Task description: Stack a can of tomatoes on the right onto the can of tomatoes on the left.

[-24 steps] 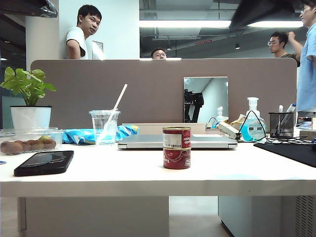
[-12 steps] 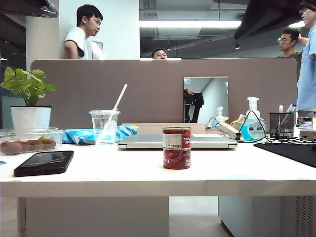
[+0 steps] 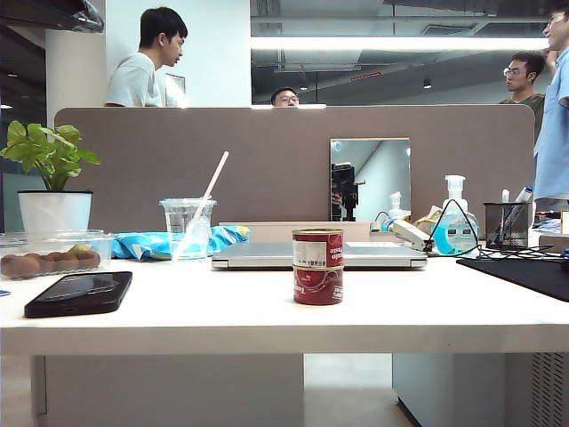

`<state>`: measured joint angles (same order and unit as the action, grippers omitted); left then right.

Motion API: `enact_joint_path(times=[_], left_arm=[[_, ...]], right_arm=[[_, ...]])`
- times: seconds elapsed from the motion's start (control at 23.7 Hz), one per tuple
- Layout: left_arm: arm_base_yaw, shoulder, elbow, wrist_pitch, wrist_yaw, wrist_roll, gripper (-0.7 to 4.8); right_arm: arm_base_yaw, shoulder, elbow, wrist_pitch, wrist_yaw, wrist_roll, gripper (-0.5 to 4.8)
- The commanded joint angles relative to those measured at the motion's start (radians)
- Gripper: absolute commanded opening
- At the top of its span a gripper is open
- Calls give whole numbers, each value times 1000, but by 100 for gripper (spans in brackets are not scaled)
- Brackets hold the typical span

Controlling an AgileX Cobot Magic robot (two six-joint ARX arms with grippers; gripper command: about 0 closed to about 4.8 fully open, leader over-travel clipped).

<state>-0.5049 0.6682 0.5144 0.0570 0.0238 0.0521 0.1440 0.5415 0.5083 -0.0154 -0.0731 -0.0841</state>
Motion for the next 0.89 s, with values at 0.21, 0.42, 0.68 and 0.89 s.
enact_joint_path(times=[0.21, 0.42, 0.68, 0.89], left_arm=[[0, -2, 3, 7, 1, 0, -4], [0, -2, 3, 8, -2, 0, -4], [0, -2, 3, 8, -1, 0, -4], [0, -2, 3, 8, -2, 0, -4]], right_arm=[[-113, -303, -267, 21, -3, 90, -6], [-119, -408, -396, 21, 12, 135, -6], [-119, -469, -464, 25, 44, 135, -6], [-119, -494, -487, 15, 55, 135, -6]])
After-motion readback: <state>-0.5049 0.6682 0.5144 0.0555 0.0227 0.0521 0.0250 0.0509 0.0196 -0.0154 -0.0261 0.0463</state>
